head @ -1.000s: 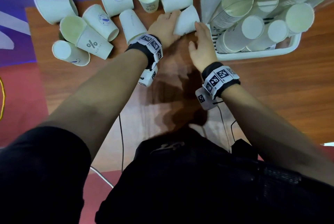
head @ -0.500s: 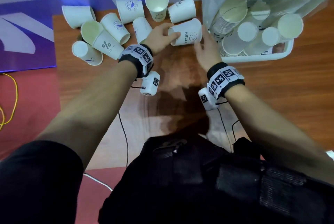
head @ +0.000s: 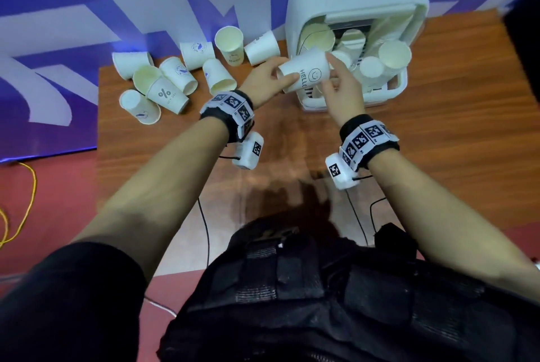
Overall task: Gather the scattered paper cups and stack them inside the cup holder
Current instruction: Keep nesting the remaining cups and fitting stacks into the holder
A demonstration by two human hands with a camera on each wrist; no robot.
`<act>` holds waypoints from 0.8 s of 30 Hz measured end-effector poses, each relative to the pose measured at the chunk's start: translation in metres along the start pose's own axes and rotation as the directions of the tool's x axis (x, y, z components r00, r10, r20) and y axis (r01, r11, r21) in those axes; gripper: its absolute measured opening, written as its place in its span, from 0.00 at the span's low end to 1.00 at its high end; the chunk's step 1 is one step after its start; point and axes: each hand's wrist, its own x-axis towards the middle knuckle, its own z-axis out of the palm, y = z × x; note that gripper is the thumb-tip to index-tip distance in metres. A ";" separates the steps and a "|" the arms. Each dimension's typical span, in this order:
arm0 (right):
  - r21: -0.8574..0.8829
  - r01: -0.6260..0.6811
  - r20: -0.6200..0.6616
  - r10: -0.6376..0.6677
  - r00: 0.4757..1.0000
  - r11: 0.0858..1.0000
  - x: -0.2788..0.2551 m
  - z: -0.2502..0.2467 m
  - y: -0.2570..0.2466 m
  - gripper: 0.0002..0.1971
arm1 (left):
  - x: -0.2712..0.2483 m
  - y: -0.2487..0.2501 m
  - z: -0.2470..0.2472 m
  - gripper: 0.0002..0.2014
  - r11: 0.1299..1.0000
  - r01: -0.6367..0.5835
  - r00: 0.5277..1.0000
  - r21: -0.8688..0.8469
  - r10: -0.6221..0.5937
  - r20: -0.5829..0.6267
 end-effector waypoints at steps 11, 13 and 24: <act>-0.066 0.062 0.023 -0.060 0.998 0.996 -0.010 -0.071 0.005 0.22 | -0.023 0.059 0.040 0.26 0.993 -0.116 0.964 0.011 0.115 -0.239; -0.067 0.083 0.017 -0.082 0.996 0.994 -0.005 -0.083 0.003 0.21 | -0.023 0.069 0.043 0.27 0.990 -0.135 0.954 0.043 0.141 -0.264; -0.091 0.071 0.166 -0.055 0.985 0.993 0.015 -0.111 0.016 0.19 | -0.013 0.093 0.065 0.29 0.981 -0.177 0.918 0.073 0.192 -0.348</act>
